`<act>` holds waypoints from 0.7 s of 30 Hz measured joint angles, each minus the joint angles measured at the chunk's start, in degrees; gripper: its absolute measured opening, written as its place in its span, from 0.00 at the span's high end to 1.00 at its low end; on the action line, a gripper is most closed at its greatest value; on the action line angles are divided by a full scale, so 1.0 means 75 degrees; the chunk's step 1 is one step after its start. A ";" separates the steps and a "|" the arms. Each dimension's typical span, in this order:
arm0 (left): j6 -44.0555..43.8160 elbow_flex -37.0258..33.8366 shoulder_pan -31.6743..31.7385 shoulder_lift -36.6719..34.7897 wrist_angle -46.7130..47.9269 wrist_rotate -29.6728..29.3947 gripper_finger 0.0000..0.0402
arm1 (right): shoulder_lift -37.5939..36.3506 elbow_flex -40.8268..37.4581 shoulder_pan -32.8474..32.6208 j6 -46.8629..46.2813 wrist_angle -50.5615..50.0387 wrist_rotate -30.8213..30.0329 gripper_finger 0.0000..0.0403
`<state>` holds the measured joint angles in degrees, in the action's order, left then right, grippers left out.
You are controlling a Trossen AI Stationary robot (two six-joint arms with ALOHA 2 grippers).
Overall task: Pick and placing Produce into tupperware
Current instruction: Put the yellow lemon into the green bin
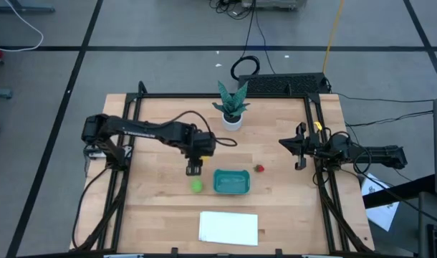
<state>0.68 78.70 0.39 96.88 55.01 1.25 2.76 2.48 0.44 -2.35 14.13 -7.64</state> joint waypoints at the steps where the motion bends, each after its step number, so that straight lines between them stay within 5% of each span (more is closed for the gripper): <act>1: 0.0064 0.0000 0.0007 -0.0076 0.0013 0.0004 0.50 | 0.0000 -0.0001 -0.0001 0.0000 0.0009 0.0000 1.00; 21: -0.0384 -0.0003 0.0663 -0.1435 0.0080 0.0121 0.52 | 0.0000 0.0000 0.0000 -0.0029 0.0084 0.0000 1.00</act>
<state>-2.20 78.67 5.36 86.12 55.61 2.16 2.76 2.48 0.45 -2.57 14.76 -7.64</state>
